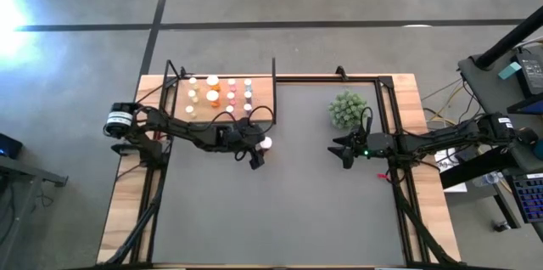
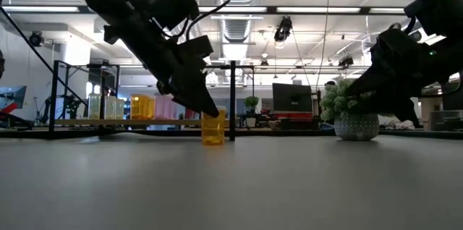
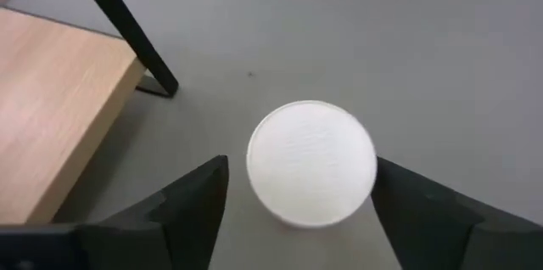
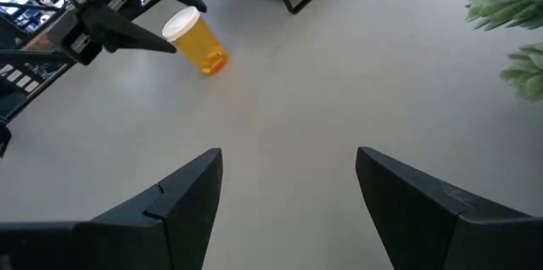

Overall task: Pick and place medicine bottles onto shelf by color
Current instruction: Put the orange pill bottle on the shelf aligned with the other orange bottles

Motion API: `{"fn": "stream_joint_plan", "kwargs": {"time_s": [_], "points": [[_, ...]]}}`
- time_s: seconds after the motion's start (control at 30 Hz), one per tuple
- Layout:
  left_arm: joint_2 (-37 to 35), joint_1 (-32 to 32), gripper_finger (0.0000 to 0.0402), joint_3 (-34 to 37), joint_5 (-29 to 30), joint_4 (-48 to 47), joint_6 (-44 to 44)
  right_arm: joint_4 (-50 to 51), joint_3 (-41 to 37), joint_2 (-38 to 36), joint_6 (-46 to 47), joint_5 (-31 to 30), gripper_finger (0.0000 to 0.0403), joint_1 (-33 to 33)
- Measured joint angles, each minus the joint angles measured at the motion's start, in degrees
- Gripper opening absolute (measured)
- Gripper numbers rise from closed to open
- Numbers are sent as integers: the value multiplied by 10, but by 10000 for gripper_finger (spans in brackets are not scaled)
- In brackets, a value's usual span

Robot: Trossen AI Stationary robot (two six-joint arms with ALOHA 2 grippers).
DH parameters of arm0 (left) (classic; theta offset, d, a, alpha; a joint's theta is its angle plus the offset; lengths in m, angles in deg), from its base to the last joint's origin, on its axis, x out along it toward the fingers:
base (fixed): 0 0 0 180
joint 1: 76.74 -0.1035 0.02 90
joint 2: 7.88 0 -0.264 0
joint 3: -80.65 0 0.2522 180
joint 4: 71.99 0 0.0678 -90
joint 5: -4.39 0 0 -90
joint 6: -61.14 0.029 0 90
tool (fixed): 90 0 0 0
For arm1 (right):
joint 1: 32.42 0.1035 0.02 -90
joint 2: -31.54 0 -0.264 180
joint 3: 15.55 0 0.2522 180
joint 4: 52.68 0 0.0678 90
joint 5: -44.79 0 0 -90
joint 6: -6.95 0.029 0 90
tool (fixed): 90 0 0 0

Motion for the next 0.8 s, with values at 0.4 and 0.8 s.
{"fn": "stream_joint_plan", "kwargs": {"time_s": [0.4, 0.8], "points": [[-2, 0, 173, -2, -1, 0, 4, 0, 0, 0, 0, 0, 260, 0], [-134, 0, 184, 1, 48, -84, -22, 0, 0, 0, 0, 0, 260, 0]]}}
